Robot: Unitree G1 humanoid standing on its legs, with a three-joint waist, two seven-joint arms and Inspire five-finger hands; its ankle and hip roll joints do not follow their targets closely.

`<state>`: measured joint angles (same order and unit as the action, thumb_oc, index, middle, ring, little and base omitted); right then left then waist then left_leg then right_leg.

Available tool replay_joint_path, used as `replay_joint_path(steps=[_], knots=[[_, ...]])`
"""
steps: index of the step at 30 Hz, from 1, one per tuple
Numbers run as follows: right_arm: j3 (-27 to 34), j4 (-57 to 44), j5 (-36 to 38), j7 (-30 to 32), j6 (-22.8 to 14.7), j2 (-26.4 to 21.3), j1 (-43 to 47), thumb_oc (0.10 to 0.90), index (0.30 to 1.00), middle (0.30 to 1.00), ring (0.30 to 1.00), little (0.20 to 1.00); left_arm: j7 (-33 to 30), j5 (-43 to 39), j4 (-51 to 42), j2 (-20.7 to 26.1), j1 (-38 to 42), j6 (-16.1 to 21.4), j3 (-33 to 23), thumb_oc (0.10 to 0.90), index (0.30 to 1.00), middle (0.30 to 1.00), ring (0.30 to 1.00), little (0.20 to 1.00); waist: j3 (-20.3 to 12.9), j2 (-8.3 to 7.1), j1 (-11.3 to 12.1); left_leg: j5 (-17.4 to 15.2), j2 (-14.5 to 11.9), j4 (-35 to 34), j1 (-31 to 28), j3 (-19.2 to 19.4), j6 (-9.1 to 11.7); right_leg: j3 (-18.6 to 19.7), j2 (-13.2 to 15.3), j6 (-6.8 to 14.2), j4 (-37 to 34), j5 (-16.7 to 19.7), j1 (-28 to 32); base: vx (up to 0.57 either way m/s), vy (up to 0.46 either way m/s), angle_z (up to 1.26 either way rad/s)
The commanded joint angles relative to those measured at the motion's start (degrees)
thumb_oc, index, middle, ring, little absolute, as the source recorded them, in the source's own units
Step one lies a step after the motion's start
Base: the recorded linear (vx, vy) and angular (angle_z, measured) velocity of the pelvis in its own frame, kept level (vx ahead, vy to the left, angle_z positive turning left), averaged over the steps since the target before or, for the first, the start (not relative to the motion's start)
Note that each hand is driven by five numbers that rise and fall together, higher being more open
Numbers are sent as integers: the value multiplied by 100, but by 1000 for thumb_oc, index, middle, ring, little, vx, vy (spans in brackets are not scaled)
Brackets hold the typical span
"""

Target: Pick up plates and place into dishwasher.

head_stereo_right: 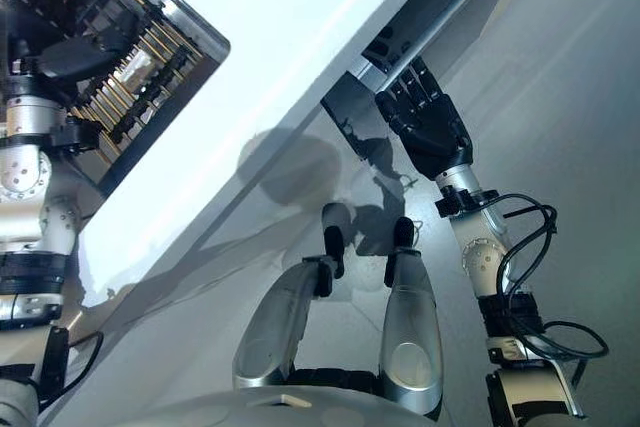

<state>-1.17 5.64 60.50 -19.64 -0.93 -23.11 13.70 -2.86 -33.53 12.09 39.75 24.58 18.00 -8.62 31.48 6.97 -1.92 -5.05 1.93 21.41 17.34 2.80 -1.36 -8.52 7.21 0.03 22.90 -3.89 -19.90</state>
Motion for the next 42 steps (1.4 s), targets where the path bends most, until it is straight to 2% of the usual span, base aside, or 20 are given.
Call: replay_joint_path(steps=[1, 3, 4, 5, 7, 9, 12, 16, 18, 19, 23, 27, 31, 38, 42], knots=[[47, -742, -334, 314, -1122, 582, 286, 800, 900, 900, 900, 900, 43, -80, -954, -376, -801, 640, 3, 800, 900, 900, 900, 900, -270, -498, 201, -93, 300, -372, -519, 276, -298, 294, -232, 184, -387, -19, 557, 34, 60, 6], [253, -594, -409, 573, -1497, 678, -141, 800, 900, 900, 900, 900, 165, -319, -1173, -644, -1102, 607, -15, 800, 900, 900, 900, 900, -407, -569, 204, -37, 289, -578, -702, 261, -311, 261, -230, 220, -580, 40, 743, 36, 49, 4], [271, -573, -361, 571, -1579, 683, -229, 800, 900, 900, 900, 900, 211, -346, -1224, -698, -1189, 588, -25, 800, 900, 900, 900, 900, -446, -576, 204, -19, 287, -642, -750, 257, -311, 252, -232, 229, -638, 57, 791, 79, 47, 10], [446, -512, -78, 474, -1603, 911, -561, 800, 900, 900, 900, 900, 488, -756, -1377, -1012, -1499, 450, -47, 800, 900, 900, 900, 900, -593, -632, 191, 2, 282, -828, -939, 223, -312, 231, -243, 270, -805, 82, 974, 84, 41, 11], [523, -437, -126, 552, -1711, 1064, -753, 800, 900, 900, 900, 900, 621, -965, -1437, -1243, -1694, 467, -25, 800, 900, 900, 900, 900, -711, -660, 170, 25, 282, -980, -1094, 192, -311, 215, -263, 300, -941, 101, 1126, 54, 40, 6], [623, -241, -434, 830, -1859, 1129, -993, 800, 900, 900, 900, 900, 641, -1040, -1451, -1522, -1892, 423, 4, 800, 900, 900, 900, 900, -980, -701, 132, 72, 266, -1320, -1417, 179, -280, 176, -320, 346, -1239, 139, 1427, 80, 34, -1], [702, -73, -944, 1188, -2015, 1084, -1185, 800, 900, 900, 900, 900, 630, -1045, -1382, -1667, -2021, 419, 4, 800, 900, 900, 900, 900, -1194, -744, 80, 110, 263, -1534, -1633, 160, -251, 203, -382, 369, -1466, 194, 1632, 57, 12, 1], [814, 436, -1340, 1629, -1964, 963, -1440, 800, 900, 900, 900, 900, 711, -1091, -1176, -1830, -2118, 325, -63, 800, 900, 900, 900, 900, -1583, -791, 8, 172, 241, -1873, -1919, 183, -212, 261, -481, 388, -1742, 279, 1859, 57, -4, 8], [877, 883, -1417, 1795, -1783, 945, -1558, 800, 900, 900, 900, 900, 787, -1094, -1057, -1881, -2129, 318, -80, 800, 900, 900, 900, 900, -1792, -798, -29, 200, 230, -2081, -2084, 195, -192, 289, -541, 388, -1916, 316, 1995, 47, -10, 1], [884, 976, -1451, 1810, -1780, 934, -1572, 800, 900, 900, 900, 900, 800, -1092, -1036, -1887, -2128, 331, -81, 800, 900, 900, 900, 900, -1813, -796, -36, 209, 227, -2124, -2117, 200, -187, 289, -550, 388, -1952, 327, 2023, 13, -7, -3], [870, 1819, -1992, 2171, -1429, 866, -1643, 800, 900, 900, 900, 900, 875, -1123, -964, -1876, -2033, 346, -78, 800, 900, 900, 900, 900, -1986, -775, -72, 268, 204, -2430, -2337, 230, -147, 251, -617, 393, -2173, 377, 2219, 4, -8, -3], [766, 2655, -2416, 2249, -1015, 791, -1696, 800, 900, 900, 900, 900, 915, -1139, -948, -1844, -1932, 335, -71, 800, 900, 900, 900, 900, -2093, -742, -77, 270, 184, -2567, -2474, 245, -123, 179, -638, 382, -2230, 338, 2350, -3, -4, -3], [683, 3392, -2624, 2167, -570, 795, -1799, 800, 900, 900, 900, 900, 1009, -1242, -972, -1814, -1879, 277, -75, 800, 900, 900, 900, 900, -2180, -715, -94, 222, 169, -2579, -2567, 279, -118, 127, -634, 364, -2254, 288, 2468, 8, 1, -3], [636, 4446, -3114, 1860, -153, 750, -1890, 800, 900, 900, 900, 900, 1097, -1379, -1021, -1761, -1766, 227, -44, 800, 900, 900, 900, 900, -2268, -675, -94, 172, 181, -2596, -2662, 217, -127, 100, -658, 349, -2297, 242, 2583, 0, 0, 0], [482, 5037, -3786, 1691, 42, 675, -1936, 800, 900, 900, 900, 900, 1147, -1464, -1179, -1728, -1682, 144, -4, 800, 900, 900, 900, 900, -2331, -660, -79, 171, 176, -2612, -2679, 193, -121, 73, -673, 343, -2335, 230, 2629, 10, 10, 6]])
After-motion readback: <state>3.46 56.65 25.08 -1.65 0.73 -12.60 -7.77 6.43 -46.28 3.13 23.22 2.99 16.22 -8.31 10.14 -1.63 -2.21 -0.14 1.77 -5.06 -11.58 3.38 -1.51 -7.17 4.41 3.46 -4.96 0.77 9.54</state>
